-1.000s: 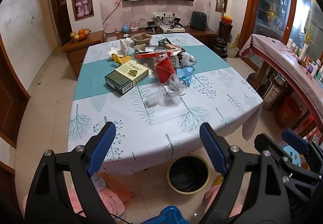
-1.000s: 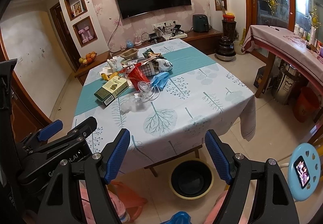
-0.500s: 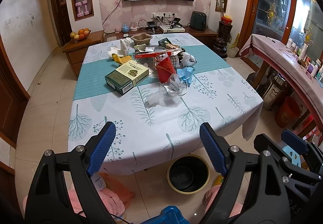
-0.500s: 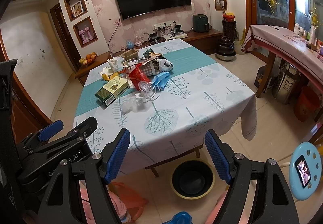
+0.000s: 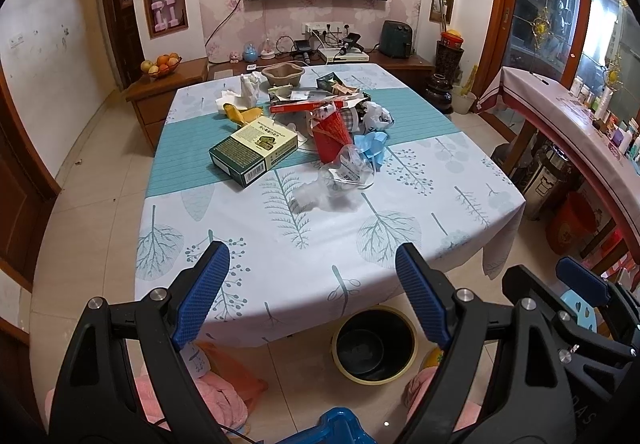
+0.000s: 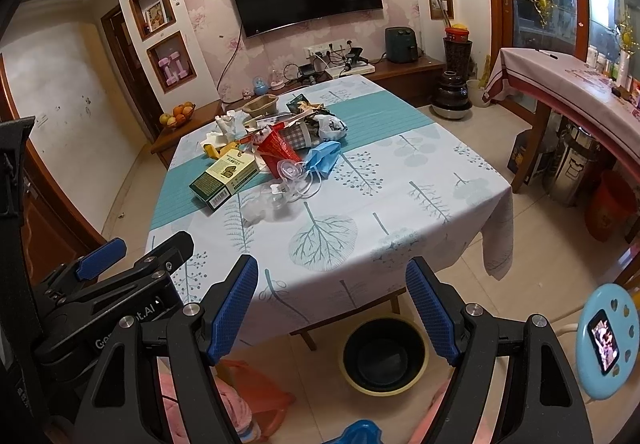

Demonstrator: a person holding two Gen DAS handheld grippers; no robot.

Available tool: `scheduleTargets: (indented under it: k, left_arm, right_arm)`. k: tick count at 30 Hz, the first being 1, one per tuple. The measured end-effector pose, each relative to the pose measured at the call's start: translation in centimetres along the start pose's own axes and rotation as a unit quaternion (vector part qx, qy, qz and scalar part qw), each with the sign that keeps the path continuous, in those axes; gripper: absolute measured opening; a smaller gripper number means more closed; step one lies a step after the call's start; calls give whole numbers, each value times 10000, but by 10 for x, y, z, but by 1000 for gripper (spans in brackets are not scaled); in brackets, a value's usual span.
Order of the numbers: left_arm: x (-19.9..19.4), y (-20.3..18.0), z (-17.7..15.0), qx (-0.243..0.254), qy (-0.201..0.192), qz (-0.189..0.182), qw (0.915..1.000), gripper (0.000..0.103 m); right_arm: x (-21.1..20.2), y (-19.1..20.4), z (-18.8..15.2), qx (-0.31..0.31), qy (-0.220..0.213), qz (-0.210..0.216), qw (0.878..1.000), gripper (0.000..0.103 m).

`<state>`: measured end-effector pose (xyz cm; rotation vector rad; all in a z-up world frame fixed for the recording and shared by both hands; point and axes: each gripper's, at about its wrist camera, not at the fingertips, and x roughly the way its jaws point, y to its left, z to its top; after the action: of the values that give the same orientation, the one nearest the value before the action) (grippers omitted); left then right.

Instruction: Collect trash

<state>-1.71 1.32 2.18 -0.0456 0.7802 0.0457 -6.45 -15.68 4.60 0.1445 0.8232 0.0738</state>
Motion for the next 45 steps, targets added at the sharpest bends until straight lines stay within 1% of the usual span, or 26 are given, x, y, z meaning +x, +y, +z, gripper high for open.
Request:
scheduleTargets:
  k: [6,12,19,22,26,28,30,32,34,35,38,40,42,45]
  left_arm:
    - [3,4,-2,15,50,11,10000,83]
    - [21,1,3,48,158,31,9999,83]
    - [37,-2,14,144,224,26,9996,83]
    - [49,6,23,52,301,115,9995,83]
    - [67,28,41,-272,423,89,9987,81]
    - [74,38,51,-370,364,155,9985,78]
    - [81,50,63,-440,225,241,9985,78]
    - [92,65,77,-494,86,410,9979,78]
    - [102,79,88,-512,54,449,9977,78]
    - [111,87,95,-479,89,458,9978,78]
    - [133,106,107,-401,248,661,9967,78]
    - [147,122,113,-480,295,731,9957,78]
    - [161,136,117,-571,425,642,9954,78]
    - [184,157,122,-788,665,382,9939,77]
  right_arm:
    - [1,0,0,20,-10,21,10000,78]
    - [2,7,1,36,-6,43,10000,78]
    - [11,12,6,30,27,84,10000,78]
    - [18,13,15,0,49,117,9999,78]
    - [29,20,25,-81,26,164,9998,78]
    - [42,18,34,-92,39,242,9997,78]
    - [50,23,45,-146,-13,294,9995,78]
    - [62,21,58,-235,-64,277,9993,78]
    - [72,26,70,-299,-84,341,9989,78]
    - [78,27,77,-303,-64,386,9988,78]
    - [99,31,97,-367,9,475,9982,78]
    - [110,29,105,-393,26,493,9980,78]
    - [126,30,117,-387,96,521,9978,78]
    - [154,28,133,-311,241,653,9971,76]
